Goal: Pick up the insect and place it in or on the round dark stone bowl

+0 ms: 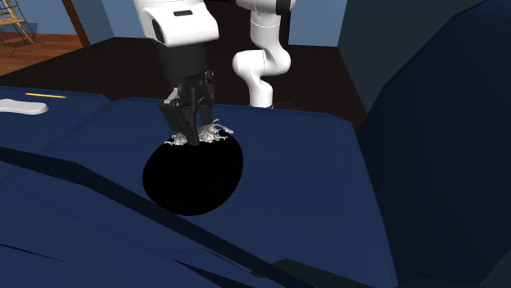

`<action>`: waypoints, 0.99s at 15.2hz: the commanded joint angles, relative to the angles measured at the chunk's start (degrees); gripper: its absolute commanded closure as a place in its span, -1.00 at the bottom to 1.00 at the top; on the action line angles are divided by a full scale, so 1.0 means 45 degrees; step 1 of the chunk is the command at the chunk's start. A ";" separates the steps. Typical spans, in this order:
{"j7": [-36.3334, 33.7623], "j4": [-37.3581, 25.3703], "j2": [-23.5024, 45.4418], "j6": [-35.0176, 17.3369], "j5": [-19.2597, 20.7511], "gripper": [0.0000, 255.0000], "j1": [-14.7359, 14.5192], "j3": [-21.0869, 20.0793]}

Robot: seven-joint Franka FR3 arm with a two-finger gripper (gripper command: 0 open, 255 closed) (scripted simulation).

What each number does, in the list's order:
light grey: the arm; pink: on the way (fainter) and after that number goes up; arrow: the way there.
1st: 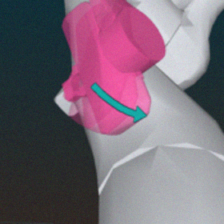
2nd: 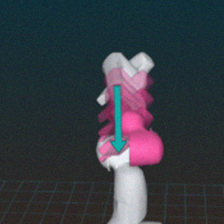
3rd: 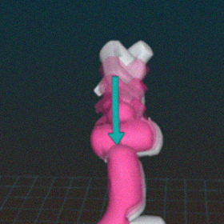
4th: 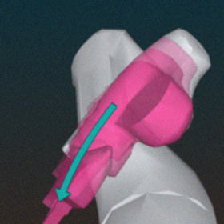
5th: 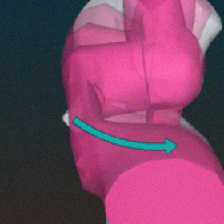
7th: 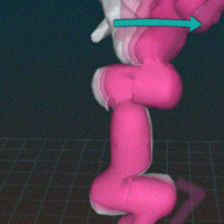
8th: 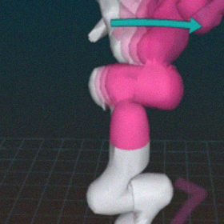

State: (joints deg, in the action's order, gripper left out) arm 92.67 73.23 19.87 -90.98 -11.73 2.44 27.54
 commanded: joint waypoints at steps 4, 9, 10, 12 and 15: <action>0.0051 0.1155 -0.0214 -0.0957 0.0086 1.00 -0.0161 -0.0007; 0.0076 0.1722 -0.0280 -0.1459 0.0108 1.00 -0.0231 -0.0018; 0.0076 0.1721 -0.0279 -0.1459 0.0108 1.00 -0.0231 -0.0018; 0.0076 0.1721 -0.0279 -0.1459 0.0107 1.00 -0.0231 -0.0018; 0.0089 0.1726 -0.0273 -0.1468 0.0104 -1.00 -0.0223 -0.0015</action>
State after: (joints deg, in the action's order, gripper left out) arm 93.02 80.77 18.58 -97.51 -11.32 1.40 27.43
